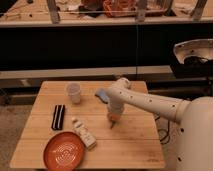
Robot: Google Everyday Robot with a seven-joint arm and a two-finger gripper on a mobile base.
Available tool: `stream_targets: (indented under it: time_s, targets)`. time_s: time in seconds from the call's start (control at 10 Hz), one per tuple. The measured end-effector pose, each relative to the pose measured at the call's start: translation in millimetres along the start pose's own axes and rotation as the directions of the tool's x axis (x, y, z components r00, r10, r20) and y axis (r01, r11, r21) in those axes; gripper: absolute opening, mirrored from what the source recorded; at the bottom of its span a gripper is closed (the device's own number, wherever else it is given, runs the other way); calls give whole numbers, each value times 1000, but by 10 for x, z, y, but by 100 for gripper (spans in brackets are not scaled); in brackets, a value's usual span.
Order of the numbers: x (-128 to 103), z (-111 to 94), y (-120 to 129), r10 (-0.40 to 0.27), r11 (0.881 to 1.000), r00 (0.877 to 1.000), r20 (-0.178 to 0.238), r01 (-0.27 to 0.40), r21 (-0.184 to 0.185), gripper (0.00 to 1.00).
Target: Place the pepper in the ceramic cup
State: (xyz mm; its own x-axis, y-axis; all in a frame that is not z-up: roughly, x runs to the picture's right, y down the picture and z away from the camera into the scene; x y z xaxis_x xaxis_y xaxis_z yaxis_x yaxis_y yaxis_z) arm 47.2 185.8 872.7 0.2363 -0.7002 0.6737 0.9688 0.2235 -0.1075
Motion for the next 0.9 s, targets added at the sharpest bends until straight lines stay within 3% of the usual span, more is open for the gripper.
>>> stream_targets:
  time_s: [0.4, 0.7, 0.9]
  targets:
    - [16, -353, -287, -32, 999, 999, -16, 32, -6, 0]
    - [38, -448, -480, -50, 999, 998, -27, 50, -5, 0]
    - [14, -652, -634, -66, 998, 997, -30, 66, -7, 0]
